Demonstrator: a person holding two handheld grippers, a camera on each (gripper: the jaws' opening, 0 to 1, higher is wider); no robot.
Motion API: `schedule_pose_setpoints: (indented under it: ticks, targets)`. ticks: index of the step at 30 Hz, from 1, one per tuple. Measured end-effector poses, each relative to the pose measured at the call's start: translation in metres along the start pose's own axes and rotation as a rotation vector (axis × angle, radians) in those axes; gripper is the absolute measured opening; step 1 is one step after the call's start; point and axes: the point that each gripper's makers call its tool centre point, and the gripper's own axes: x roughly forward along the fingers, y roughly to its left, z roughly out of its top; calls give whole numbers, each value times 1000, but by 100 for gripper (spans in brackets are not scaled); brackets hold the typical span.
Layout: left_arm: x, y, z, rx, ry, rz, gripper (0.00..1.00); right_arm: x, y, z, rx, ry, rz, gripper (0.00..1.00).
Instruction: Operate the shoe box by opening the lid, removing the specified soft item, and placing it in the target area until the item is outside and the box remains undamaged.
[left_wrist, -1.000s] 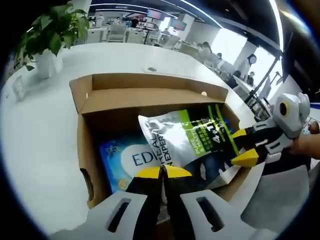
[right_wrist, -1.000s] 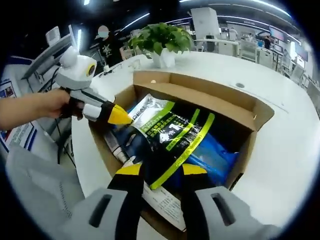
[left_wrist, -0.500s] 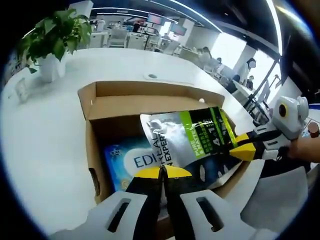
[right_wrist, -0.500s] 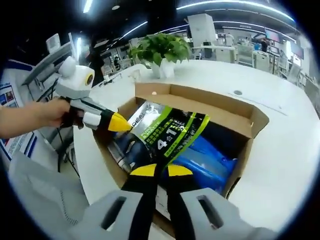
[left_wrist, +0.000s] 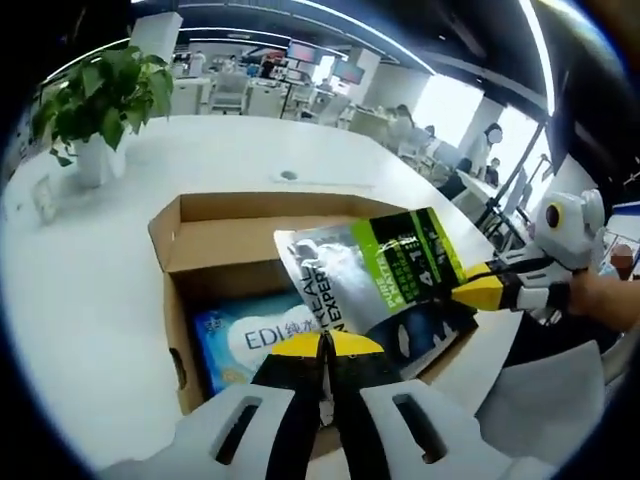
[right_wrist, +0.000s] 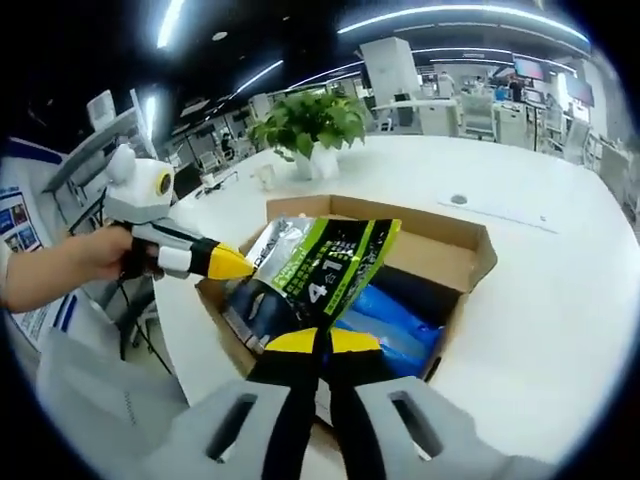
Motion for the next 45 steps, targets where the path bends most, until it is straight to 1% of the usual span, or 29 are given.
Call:
schedule_pose_setpoints:
  ticks: [10,14,20,24,31,41,45]
  targets:
    - [4,-30,14,40,-12,-28,0,-28,-18,5,45,-16,-31,0]
    - [5,-42,20,48,-18,-45,0,-39,-25,9,60,-36,-45,0]
    - [11,-62,27,69,-16,-62,0,-53,-38,9,81,-30,-59,0]
    - [16,-72,31,66,-18,-73,0,-64,-49,9,90,-32,-74,0]
    - [32,-95,37,88,-12,-91,0,-80,-67,5,113,-26,-106,0]
    - [53,-117,41,120,15,-123,0,-99,-93,-2,135,-7,-136,0]
    - [61,-124,47,127,12,-136,0,-105,-104,-5,131,14,-155,0]
